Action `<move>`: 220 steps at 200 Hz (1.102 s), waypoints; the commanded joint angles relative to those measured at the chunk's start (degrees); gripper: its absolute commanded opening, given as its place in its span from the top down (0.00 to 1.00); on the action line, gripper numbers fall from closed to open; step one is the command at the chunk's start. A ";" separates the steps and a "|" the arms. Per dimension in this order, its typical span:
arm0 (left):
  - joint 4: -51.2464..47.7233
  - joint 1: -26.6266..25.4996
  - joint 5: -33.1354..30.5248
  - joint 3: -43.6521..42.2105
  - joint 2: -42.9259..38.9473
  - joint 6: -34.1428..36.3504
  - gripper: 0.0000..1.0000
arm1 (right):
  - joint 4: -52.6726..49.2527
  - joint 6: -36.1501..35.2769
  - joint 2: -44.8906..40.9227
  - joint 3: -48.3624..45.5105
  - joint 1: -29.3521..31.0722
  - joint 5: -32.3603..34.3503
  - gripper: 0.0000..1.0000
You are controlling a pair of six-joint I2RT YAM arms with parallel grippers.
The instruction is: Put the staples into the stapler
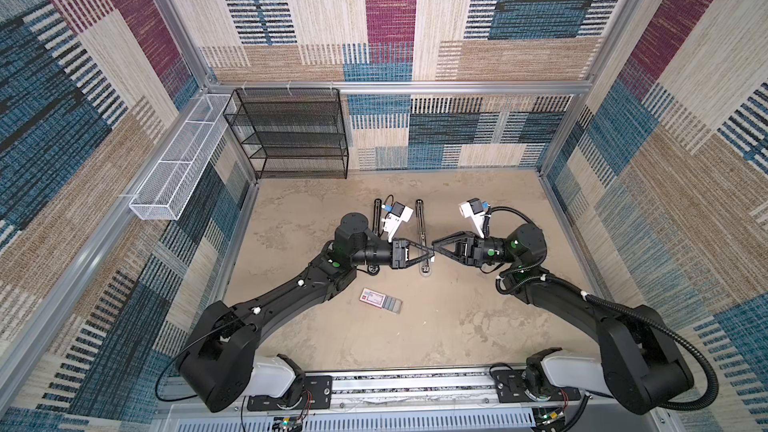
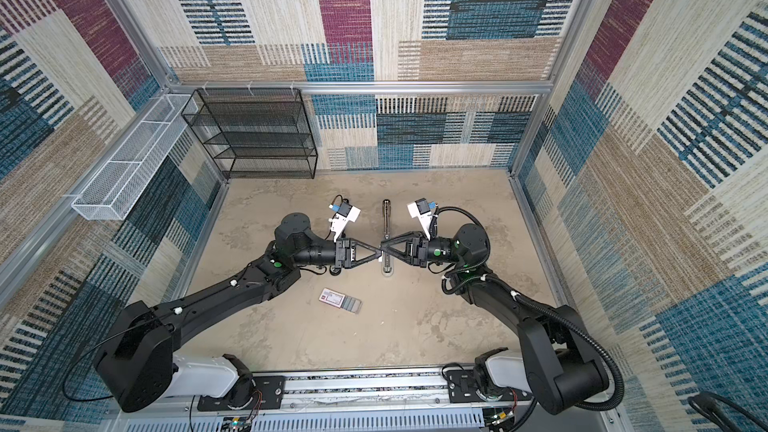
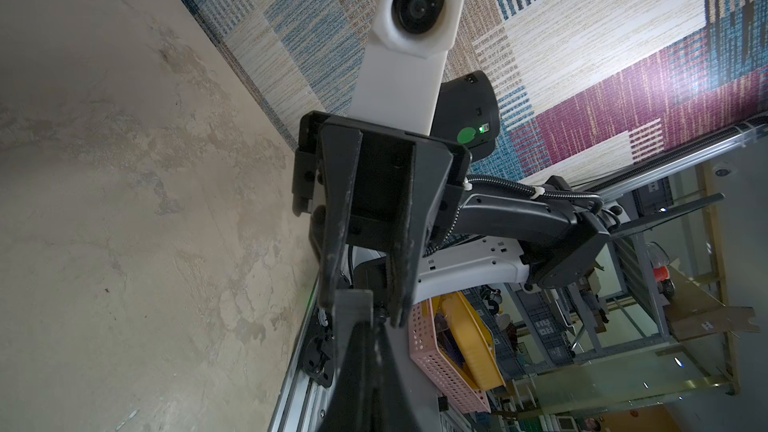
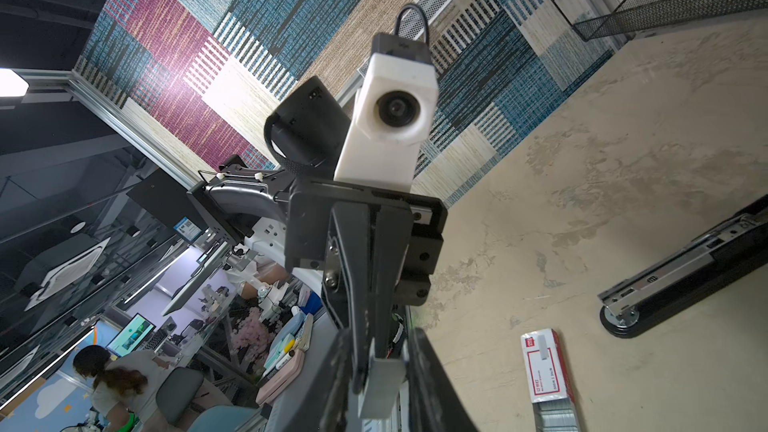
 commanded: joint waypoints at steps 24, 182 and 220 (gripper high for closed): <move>2.71 -0.16 0.75 -0.03 -0.03 -1.20 1.00 | 0.46 0.33 0.10 0.42 0.02 -0.35 0.78; 1.38 -0.21 -0.58 -0.97 -0.91 -1.04 0.77 | -5.64 -3.63 -1.71 0.30 0.01 2.57 0.83; 0.82 -0.12 -0.93 -1.46 -1.65 -1.03 0.73 | -7.44 -4.84 -2.34 0.19 0.02 3.52 0.84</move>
